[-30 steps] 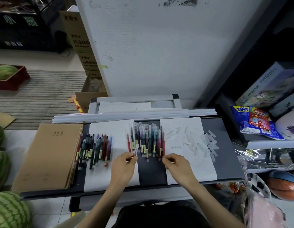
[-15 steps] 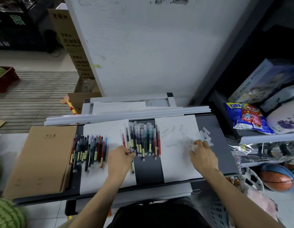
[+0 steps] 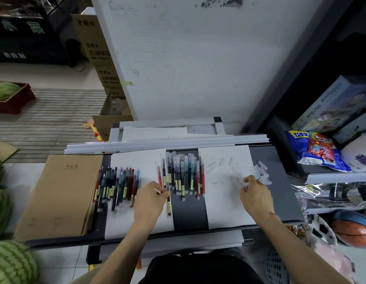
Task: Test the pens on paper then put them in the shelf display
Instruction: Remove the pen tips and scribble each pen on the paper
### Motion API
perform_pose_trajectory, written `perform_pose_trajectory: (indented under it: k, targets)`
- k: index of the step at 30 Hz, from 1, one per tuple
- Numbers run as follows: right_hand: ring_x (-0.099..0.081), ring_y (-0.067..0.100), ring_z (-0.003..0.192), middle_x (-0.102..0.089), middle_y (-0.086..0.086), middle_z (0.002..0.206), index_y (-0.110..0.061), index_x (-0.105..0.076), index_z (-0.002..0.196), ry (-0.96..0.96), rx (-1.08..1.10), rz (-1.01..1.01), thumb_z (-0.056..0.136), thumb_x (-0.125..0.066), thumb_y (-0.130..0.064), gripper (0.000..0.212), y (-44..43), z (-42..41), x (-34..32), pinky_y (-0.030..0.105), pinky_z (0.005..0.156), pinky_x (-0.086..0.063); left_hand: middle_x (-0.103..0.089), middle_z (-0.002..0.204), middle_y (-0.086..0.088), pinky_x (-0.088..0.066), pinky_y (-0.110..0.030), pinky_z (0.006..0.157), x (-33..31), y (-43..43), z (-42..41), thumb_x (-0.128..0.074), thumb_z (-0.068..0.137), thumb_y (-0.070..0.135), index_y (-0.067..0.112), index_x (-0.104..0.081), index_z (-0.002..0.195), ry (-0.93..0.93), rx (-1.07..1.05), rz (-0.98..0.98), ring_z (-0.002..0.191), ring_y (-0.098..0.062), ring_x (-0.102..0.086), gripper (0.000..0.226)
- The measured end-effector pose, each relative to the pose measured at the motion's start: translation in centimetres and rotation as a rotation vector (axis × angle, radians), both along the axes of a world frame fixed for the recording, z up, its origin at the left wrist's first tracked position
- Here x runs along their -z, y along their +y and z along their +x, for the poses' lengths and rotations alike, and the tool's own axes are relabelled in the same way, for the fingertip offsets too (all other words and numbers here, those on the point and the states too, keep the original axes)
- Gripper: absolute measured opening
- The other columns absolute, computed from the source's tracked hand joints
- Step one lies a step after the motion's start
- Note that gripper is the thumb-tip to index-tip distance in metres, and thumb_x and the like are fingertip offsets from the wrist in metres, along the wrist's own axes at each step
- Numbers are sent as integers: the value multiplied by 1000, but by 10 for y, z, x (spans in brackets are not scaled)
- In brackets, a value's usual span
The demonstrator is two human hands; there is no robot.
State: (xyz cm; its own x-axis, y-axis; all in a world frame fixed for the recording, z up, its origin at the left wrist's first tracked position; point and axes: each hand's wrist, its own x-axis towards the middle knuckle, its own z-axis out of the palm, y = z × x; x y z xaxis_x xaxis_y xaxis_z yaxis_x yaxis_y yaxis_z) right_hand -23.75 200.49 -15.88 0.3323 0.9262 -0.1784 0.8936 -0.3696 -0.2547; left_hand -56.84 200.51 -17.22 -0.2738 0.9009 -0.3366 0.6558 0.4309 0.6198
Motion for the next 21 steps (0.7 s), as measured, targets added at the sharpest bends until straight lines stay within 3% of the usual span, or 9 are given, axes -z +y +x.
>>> perform_pose_trajectory:
  k: [3,6,10,15,18,21]
  targets:
    - [-70,28,88,-71,7,104,-13,-61,126,53,-15,70,97,-57,-12,28,-4,-13,-7,38,74,-57,-68,84,13,-43,-19,57,0,-6,-23,-78,93,38,27,-70,99,74,-18,55,66,4,-58,15]
    - [-69,22,84,-69,3,107,-16,-62,124,146,-52,115,97,-58,-13,28,-11,-36,-13,37,74,-59,-69,91,11,-51,-26,64,1,-6,-48,-74,97,30,21,-70,105,141,-57,85,72,-3,-61,12]
    - [-67,19,83,-68,0,108,-20,-62,124,228,-161,115,98,-58,-18,26,-18,-70,-20,37,76,-58,-69,88,6,-60,-41,71,2,1,-70,-74,95,31,21,-66,101,253,-19,76,78,-18,-66,15]
    - [-66,19,83,-68,-2,105,-25,-61,120,265,-294,113,99,-57,-25,21,-27,-102,-27,34,73,-55,-61,73,10,-47,-33,55,8,11,-72,-77,89,39,26,-59,79,371,23,86,65,-14,-59,25]
    - [-63,13,80,-67,-7,99,-27,-61,117,344,-329,97,101,-56,-27,17,-34,-113,-28,33,72,-55,-62,69,7,-53,-34,58,12,20,-73,-78,90,43,24,-57,75,403,63,37,62,-15,-60,31]
    - [-64,10,77,-67,-12,85,-33,-64,109,575,-235,62,101,-62,-28,10,-37,-121,-33,21,67,-54,-62,65,4,-60,-37,59,12,26,-75,-71,93,40,22,-62,75,459,123,1,58,-17,-62,27]
